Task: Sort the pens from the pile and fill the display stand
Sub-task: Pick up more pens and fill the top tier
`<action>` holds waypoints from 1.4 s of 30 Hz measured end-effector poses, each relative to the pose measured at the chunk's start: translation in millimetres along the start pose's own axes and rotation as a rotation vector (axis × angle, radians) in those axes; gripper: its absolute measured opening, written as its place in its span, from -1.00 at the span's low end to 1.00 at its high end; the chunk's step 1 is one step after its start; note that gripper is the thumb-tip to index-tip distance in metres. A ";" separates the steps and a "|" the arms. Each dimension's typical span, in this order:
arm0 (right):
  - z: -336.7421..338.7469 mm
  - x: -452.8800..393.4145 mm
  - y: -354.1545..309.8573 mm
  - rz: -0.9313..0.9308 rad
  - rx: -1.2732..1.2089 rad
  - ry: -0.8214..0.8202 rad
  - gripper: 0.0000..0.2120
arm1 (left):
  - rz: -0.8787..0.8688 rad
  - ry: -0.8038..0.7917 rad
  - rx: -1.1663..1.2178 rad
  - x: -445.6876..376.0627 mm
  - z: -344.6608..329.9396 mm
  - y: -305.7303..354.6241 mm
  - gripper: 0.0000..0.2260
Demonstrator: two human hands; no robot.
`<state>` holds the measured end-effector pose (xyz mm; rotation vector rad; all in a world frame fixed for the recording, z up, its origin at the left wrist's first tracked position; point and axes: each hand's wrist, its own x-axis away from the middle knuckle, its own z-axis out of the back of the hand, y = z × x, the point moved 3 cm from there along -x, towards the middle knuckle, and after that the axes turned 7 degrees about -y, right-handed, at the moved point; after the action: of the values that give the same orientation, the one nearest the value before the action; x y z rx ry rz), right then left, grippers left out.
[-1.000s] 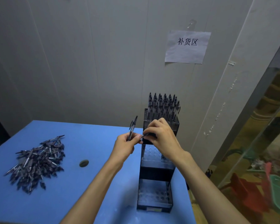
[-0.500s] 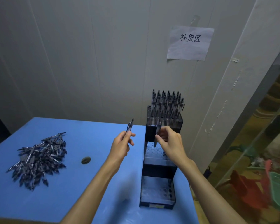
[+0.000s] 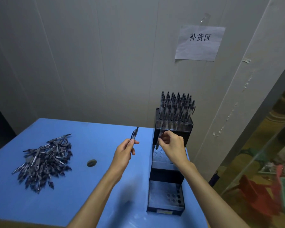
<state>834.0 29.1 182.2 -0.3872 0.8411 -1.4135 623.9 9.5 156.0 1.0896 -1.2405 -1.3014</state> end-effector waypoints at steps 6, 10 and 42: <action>-14.3 0.9 8.0 -0.026 0.098 -0.116 -0.96 | -0.006 -0.006 0.000 -3.1 -1.8 -0.3 -0.73; -19.9 3.4 12.2 -0.038 0.120 -0.112 -0.91 | 0.002 -0.015 0.002 -2.8 -3.8 2.2 -0.73; 51.2 4.7 -3.6 -0.055 -0.598 -0.016 -0.90 | -0.303 -0.050 -0.716 -7.3 -40.2 30.0 -0.90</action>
<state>867.4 11.9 217.4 -0.8785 1.2444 -1.1845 666.8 13.2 182.9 0.7312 -0.5551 -1.8188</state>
